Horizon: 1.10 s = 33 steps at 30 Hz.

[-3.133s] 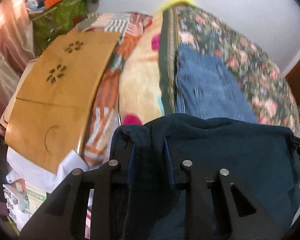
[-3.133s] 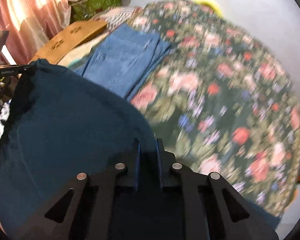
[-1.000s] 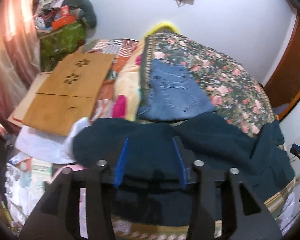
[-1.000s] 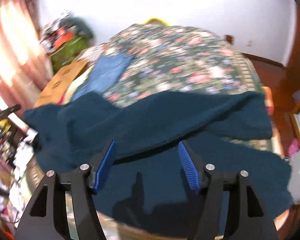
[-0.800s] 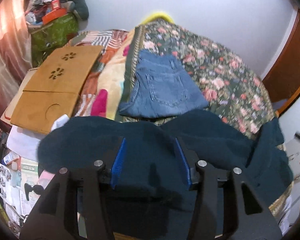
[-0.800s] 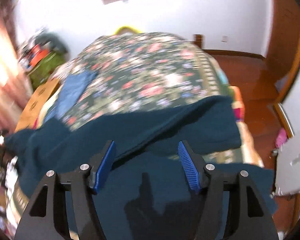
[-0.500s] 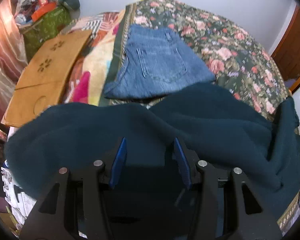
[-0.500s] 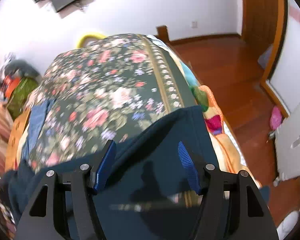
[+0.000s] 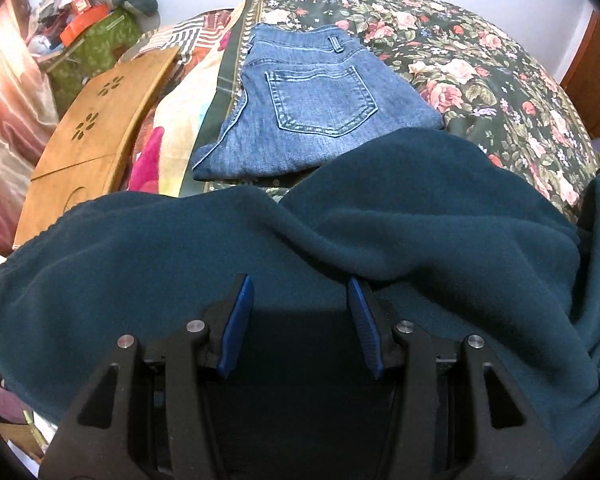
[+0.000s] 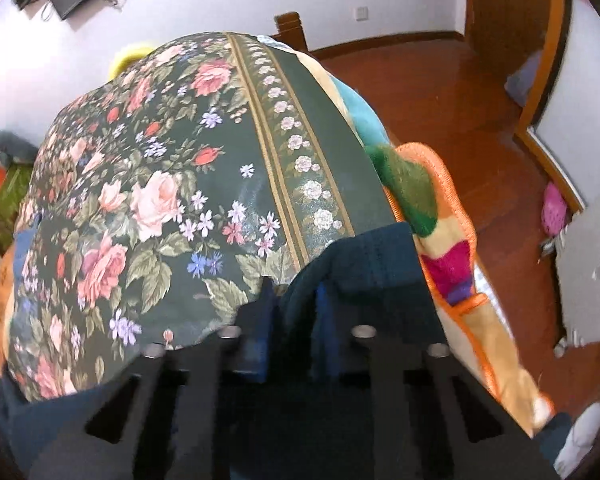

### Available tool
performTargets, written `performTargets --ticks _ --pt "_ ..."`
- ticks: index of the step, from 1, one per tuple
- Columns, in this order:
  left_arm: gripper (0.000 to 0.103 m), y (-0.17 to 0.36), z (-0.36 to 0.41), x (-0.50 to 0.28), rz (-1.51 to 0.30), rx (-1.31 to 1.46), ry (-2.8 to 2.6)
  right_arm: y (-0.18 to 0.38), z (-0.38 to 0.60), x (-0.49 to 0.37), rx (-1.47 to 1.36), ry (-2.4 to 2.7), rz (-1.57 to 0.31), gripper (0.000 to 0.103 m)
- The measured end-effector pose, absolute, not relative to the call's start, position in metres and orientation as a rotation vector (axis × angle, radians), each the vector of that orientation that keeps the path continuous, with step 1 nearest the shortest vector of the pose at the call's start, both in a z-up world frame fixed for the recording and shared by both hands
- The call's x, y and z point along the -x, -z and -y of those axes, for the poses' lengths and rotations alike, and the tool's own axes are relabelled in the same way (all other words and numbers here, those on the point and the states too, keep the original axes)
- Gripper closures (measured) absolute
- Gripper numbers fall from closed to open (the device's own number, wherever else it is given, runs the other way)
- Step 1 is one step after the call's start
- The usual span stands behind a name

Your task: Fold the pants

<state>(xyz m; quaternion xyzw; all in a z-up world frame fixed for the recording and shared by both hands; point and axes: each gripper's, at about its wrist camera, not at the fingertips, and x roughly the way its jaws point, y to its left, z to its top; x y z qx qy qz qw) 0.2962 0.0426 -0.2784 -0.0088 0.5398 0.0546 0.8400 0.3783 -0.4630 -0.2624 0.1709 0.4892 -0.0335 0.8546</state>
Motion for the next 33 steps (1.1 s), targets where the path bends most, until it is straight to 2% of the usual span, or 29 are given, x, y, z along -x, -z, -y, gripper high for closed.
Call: performTargets --ticks 3,7,13,17,21,27,31,33 --pt "0.053 0.270 -0.040 -0.290 -1.134 0.033 -0.098 0.238 0.474 -0.355 -0.383 0.064 -0.971 0.095" --pt "0.045 0.252 -0.033 -0.279 -1.102 0.040 -0.087 0.198 0.498 -0.320 -0.395 0.059 -0.890 0.095" --pt "0.042 0.214 -0.020 -0.262 -1.031 0.056 -0.069 0.125 0.536 -0.266 -0.385 0.095 -0.736 0.096" --pt "0.037 0.191 -0.010 -0.248 -0.975 0.055 -0.056 0.104 0.557 -0.214 -0.401 0.086 -0.668 0.096" --pt "0.036 0.183 0.000 -0.240 -0.963 0.049 -0.040 0.126 0.557 -0.186 -0.352 0.116 -0.716 0.096" --pt "0.036 0.180 0.008 -0.229 -0.969 0.035 -0.032 0.214 0.566 -0.154 -0.417 0.187 -0.892 0.096" --pt "0.036 0.180 0.000 -0.224 -0.971 0.043 -0.041 0.254 0.565 -0.137 -0.458 0.212 -0.973 0.095" --pt "0.036 0.181 -0.006 -0.222 -0.973 0.050 -0.051 0.259 0.563 -0.129 -0.451 0.221 -0.996 0.091"
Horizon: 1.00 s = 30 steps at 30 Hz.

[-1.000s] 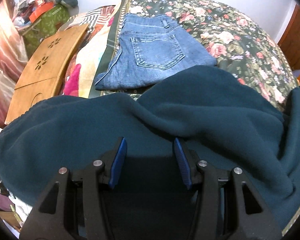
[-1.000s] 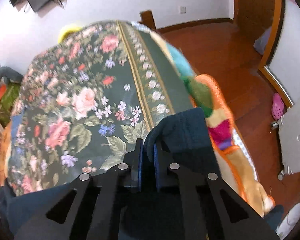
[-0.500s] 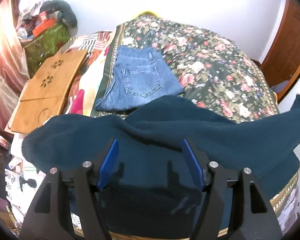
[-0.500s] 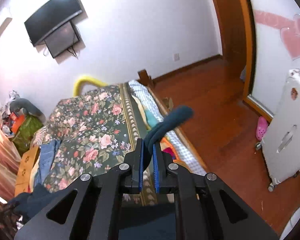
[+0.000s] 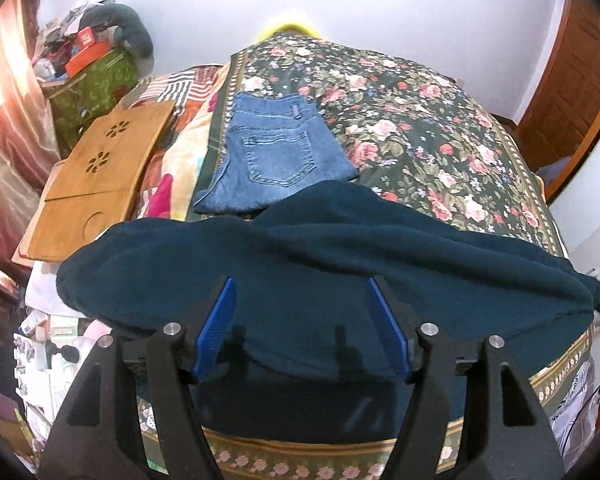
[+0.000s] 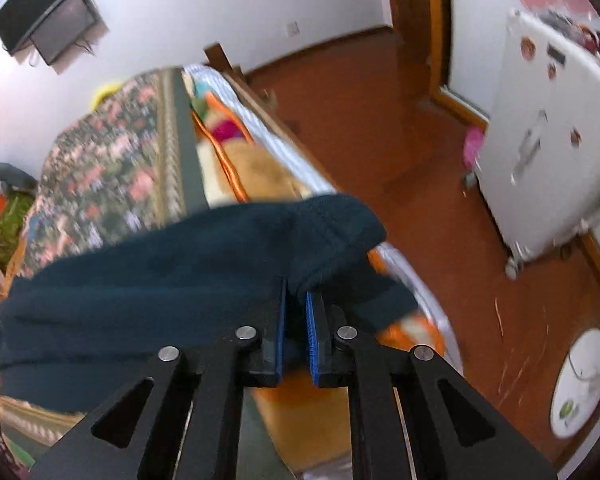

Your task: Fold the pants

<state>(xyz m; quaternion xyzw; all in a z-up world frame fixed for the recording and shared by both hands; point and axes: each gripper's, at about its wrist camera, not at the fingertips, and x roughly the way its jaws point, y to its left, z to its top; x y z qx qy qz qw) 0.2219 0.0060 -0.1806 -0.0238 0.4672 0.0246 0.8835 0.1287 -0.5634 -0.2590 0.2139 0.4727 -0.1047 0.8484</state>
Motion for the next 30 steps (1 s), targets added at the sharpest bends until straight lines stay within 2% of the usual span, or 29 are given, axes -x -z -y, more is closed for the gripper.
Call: performTargets --ticks 3,7,10,12,17,22,30 --pt "0.036 0.182 -0.019 -0.220 -0.976 0.067 -0.071 0.252 0.560 -0.120 -0.410 0.227 -1.041 0.083" --pt "0.036 0.180 -0.043 -0.218 -0.960 0.084 -0.103 0.224 0.555 -0.116 -0.334 0.229 -1.045 0.081" --pt "0.034 0.173 -0.068 -0.221 -0.938 0.101 -0.126 0.196 0.541 -0.126 -0.295 0.207 -0.996 0.068" --pt "0.032 0.170 -0.084 -0.224 -0.921 0.107 -0.145 0.180 0.523 -0.142 -0.251 0.169 -0.958 0.056" --pt "0.023 0.164 -0.135 -0.238 -0.899 0.128 -0.195 0.157 0.463 -0.196 -0.159 0.051 -0.923 0.055" --pt "0.021 0.171 -0.197 -0.260 -0.925 0.188 -0.248 0.144 0.375 -0.255 -0.114 -0.141 -0.877 0.055" --pt "0.021 0.237 -0.267 -0.301 -1.126 0.407 -0.198 0.153 0.222 -0.326 0.016 -0.431 -0.899 0.055"
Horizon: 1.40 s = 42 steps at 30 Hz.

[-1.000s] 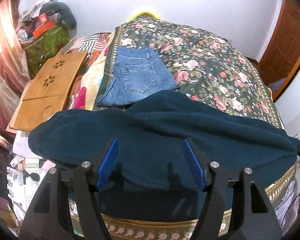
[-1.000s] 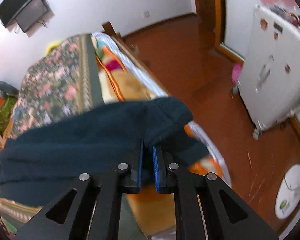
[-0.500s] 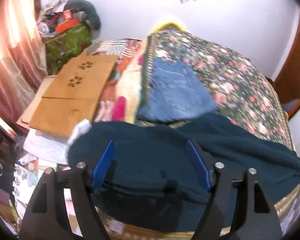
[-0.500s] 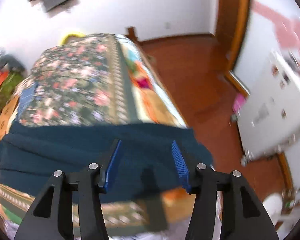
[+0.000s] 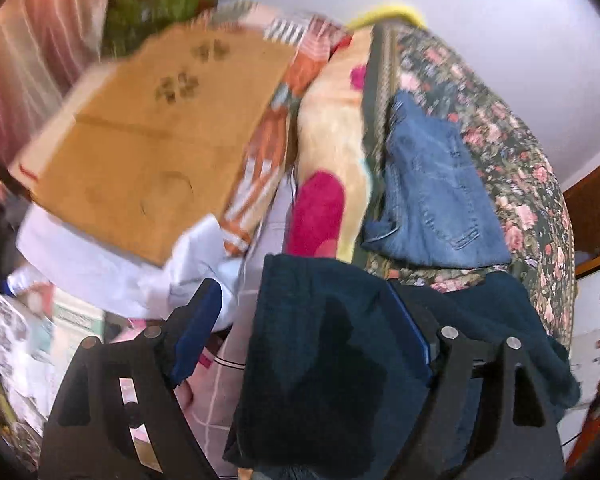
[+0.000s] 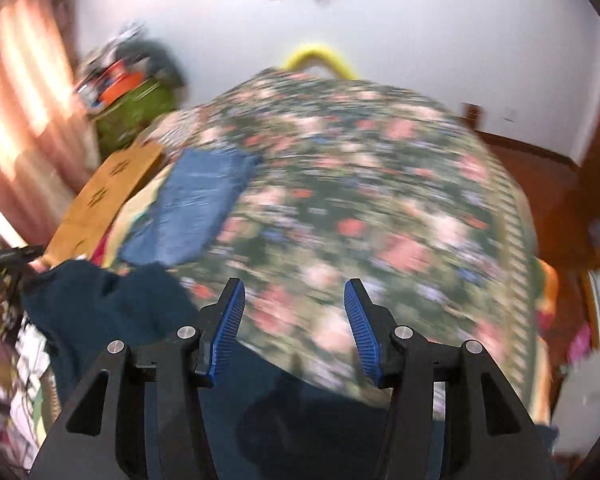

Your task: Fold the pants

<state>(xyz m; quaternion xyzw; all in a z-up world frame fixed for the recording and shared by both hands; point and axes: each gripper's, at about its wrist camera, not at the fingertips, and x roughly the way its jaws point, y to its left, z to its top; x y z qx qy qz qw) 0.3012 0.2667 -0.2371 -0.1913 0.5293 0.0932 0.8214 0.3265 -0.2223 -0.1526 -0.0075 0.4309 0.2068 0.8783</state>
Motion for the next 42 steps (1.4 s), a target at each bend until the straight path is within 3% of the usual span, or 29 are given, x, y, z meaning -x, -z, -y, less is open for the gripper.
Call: performTargets --ticks 12,16,17,18,21,23,26,33,37,42 --pt "0.026 0.307 -0.256 -0.292 -1.287 0.526 0.019 0.235 0.074 -0.375 0.159 -0.711 -1.152 0.055" --pt "0.045 0.315 -0.244 -0.277 -1.273 0.460 0.021 0.254 0.049 -0.371 0.221 -0.782 -1.187 0.055" --pt "0.050 0.314 -0.244 -0.273 -1.255 0.444 0.009 0.253 0.045 -0.369 0.226 -0.786 -1.175 0.058" --pt "0.052 0.313 -0.243 -0.270 -1.233 0.445 0.005 0.253 0.043 -0.366 0.224 -0.795 -1.167 0.074" --pt "0.064 0.308 -0.245 -0.268 -1.194 0.452 -0.023 0.248 0.041 -0.357 0.237 -0.758 -1.094 0.087" --pt "0.074 0.297 -0.242 -0.269 -1.164 0.398 -0.043 0.239 0.037 -0.350 0.300 -0.735 -1.023 0.092" --pt "0.078 0.274 -0.233 -0.271 -1.093 0.249 -0.124 0.221 0.034 -0.354 0.302 -0.706 -0.949 0.093" --pt "0.076 0.259 -0.234 -0.282 -1.050 0.157 -0.187 0.197 0.043 -0.379 0.228 -0.656 -0.898 0.094" --pt "0.065 0.283 -0.234 -0.285 -1.141 0.175 -0.186 0.218 0.036 -0.384 0.282 -0.633 -1.004 0.091" --pt "0.058 0.264 -0.240 -0.263 -1.079 0.310 -0.127 0.205 0.052 -0.364 0.275 -0.607 -0.995 0.066"
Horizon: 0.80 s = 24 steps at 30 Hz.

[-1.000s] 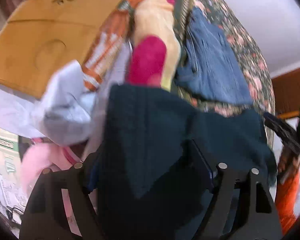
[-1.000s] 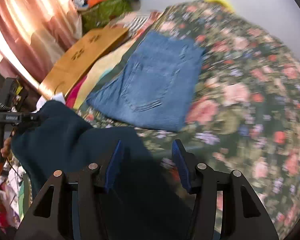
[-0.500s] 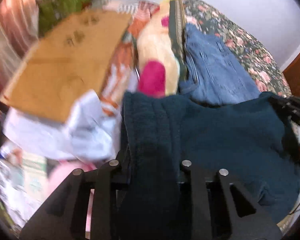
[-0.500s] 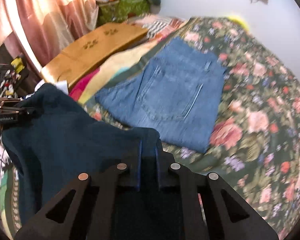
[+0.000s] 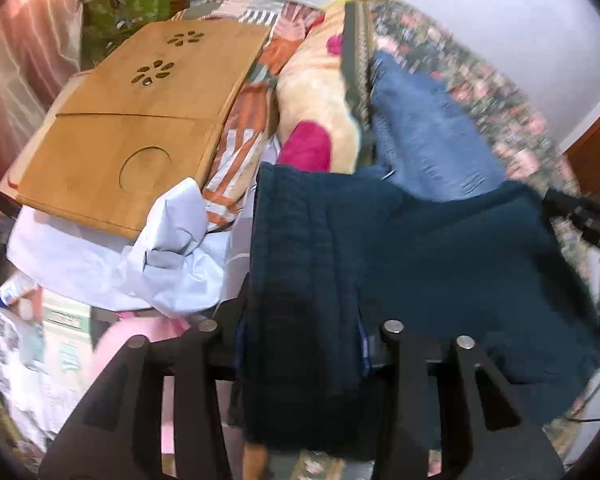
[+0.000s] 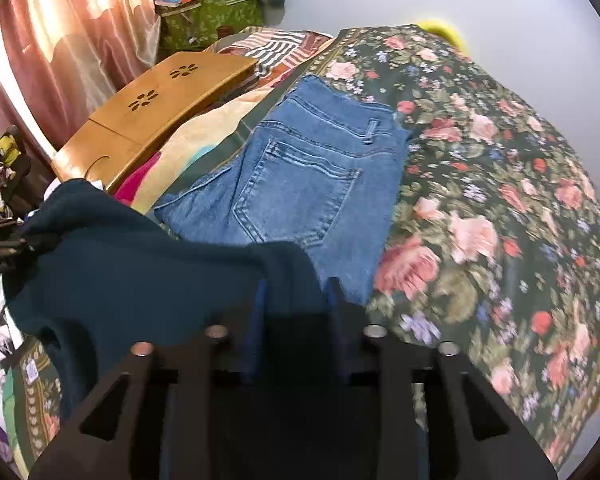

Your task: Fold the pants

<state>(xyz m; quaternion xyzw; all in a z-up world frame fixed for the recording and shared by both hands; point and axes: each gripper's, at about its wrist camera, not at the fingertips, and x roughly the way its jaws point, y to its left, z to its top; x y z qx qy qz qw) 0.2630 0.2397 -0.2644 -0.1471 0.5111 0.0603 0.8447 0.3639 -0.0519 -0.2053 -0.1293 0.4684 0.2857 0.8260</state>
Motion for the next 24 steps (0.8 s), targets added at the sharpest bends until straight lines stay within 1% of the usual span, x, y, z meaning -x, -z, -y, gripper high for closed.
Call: performTargets --ticks 1,2,4,5,7,8,9,12,15,16,17,18,20,22,24 --pt "0.049 0.259 -0.242 -0.257 -1.060 0.322 -0.137 0.198 0.058 -0.358 0.253 -0.613 -0.986 0.065" --pt "0.042 0.253 -0.243 -0.250 -1.045 0.331 -0.150 0.192 0.064 -0.352 0.238 -0.613 -0.980 0.064" --pt "0.040 0.245 -0.248 -0.238 -1.018 0.359 -0.170 0.180 0.071 -0.337 0.220 -0.617 -0.962 0.064" --pt "0.037 0.243 -0.250 -0.233 -1.014 0.373 -0.177 0.176 0.073 -0.330 0.218 -0.620 -0.953 0.064" --pt "0.031 0.243 -0.254 -0.224 -1.012 0.417 -0.194 0.169 0.076 -0.314 0.216 -0.622 -0.935 0.059" --pt "0.031 0.246 -0.256 -0.219 -1.016 0.446 -0.192 0.168 0.077 -0.308 0.209 -0.629 -0.930 0.053" --pt "0.031 0.250 -0.256 -0.215 -1.027 0.481 -0.176 0.167 0.077 -0.300 0.201 -0.640 -0.928 0.049" --pt "0.031 0.264 -0.249 -0.206 -1.067 0.548 -0.119 0.171 0.066 -0.273 0.198 -0.693 -0.945 0.048" --pt "0.031 0.272 -0.236 -0.200 -1.070 0.534 -0.088 0.182 0.052 -0.254 0.207 -0.737 -0.969 0.048" --pt "0.033 0.274 -0.232 -0.199 -1.077 0.511 -0.091 0.190 0.045 -0.245 0.215 -0.755 -0.978 0.048" --pt "0.043 0.276 -0.227 -0.200 -1.081 0.486 -0.093 0.195 0.041 -0.239 0.225 -0.767 -0.988 0.048" --pt "0.047 0.278 -0.223 -0.200 -1.085 0.453 -0.103 0.201 0.037 -0.234 0.234 -0.778 -0.999 0.048" --pt "0.061 0.278 -0.219 -0.198 -1.086 0.387 -0.132 0.216 0.030 -0.224 0.249 -0.791 -1.027 0.048" --pt "0.064 0.276 -0.217 -0.196 -1.076 0.349 -0.133 0.231 0.023 -0.221 0.276 -0.788 -1.054 0.048" --pt "0.065 0.271 -0.221 -0.193 -1.058 0.339 -0.133 0.234 0.019 -0.217 0.309 -0.779 -1.034 0.049"
